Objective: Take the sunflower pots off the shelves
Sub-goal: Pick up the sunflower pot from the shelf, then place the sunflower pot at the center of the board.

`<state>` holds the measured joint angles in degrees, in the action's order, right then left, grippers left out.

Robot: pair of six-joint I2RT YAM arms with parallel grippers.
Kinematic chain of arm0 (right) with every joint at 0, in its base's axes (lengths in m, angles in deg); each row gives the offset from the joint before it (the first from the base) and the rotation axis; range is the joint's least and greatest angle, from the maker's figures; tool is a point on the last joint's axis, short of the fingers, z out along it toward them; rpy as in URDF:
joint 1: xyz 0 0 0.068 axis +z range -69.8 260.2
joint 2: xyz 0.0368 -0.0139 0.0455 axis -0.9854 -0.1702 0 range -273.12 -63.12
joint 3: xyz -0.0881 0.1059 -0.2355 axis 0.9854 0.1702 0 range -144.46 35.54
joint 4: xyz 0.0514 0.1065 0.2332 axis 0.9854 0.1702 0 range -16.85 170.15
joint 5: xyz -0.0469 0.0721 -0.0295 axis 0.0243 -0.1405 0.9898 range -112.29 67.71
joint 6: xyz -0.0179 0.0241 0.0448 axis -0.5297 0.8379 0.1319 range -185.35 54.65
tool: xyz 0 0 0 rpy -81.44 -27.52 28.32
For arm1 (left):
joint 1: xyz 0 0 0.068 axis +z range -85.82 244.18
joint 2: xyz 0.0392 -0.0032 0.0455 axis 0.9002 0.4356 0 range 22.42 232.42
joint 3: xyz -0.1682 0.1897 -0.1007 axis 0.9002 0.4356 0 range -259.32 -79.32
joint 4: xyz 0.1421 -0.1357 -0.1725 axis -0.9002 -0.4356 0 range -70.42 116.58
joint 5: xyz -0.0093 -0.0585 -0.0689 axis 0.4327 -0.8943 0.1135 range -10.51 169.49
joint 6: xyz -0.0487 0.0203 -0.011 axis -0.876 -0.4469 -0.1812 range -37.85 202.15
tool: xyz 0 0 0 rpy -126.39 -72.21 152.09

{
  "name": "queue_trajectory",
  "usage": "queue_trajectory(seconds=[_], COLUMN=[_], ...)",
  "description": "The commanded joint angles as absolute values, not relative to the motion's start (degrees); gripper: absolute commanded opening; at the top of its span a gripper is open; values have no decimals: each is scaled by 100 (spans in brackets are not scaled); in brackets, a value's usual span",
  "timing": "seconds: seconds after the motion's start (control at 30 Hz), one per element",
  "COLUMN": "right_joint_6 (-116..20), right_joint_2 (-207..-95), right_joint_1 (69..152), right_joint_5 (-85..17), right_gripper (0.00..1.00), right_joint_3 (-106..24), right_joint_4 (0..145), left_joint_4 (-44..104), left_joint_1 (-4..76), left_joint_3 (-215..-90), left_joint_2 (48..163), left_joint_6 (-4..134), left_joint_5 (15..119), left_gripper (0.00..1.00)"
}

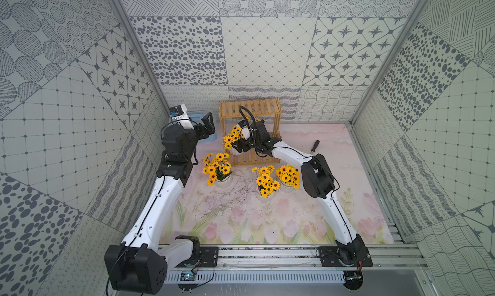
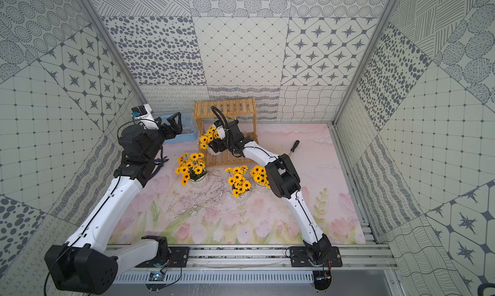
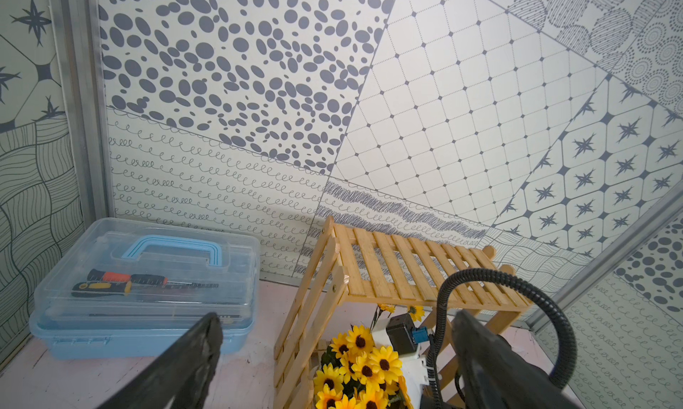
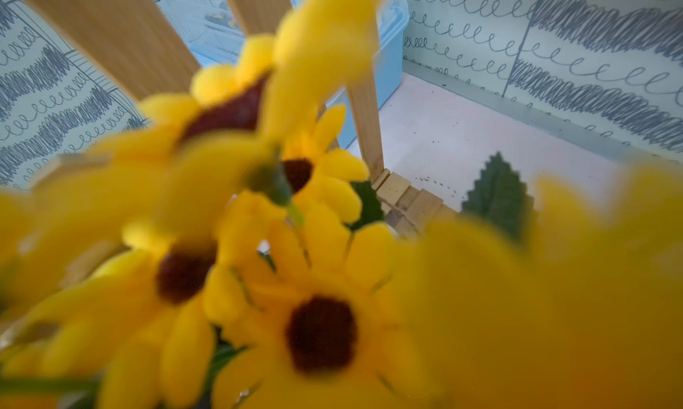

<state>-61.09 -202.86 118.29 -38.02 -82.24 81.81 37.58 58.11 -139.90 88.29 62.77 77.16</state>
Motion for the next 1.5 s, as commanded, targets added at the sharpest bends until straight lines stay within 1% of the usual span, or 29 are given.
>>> queue_trajectory(seconds=[0.0, 0.33, 0.57, 0.83, 1.23, 1.47], right_joint_6=[-5963, -5981, -5931, -5926, -6026, -6049], right_joint_2=[-19959, -19102, -18411, -17796, -16846, -16373], right_joint_1=[11865, 11870, 11885, 11940, 12278, 12492], right_joint_5=[-3653, -3506, -3284, -3285, -3299, -3260], right_gripper=[63, 59, 57, 53, 51, 50], right_joint_3=[-7786, -7013, -6237, -5745, -5085, -4836], right_joint_4=[8441, 8185, 7849, 7712, 7620, 7889], left_joint_4=[4009, 4056, 4094, 4144, 4161, 4183], left_joint_1=[5847, 5846, 5847, 5847, 5842, 5847], left_joint_3=[-13980, -13973, -13947, -13911, -13885, -13848], left_joint_2=[8763, 8758, 8731, 8695, 8612, 8546], left_joint_6=[6307, 6251, 6234, 6216, 6222, 6232], left_joint_5=[7677, 7647, 7635, 7615, 7608, 7604], left_gripper=[97, 97, 97, 97, 97, 97])
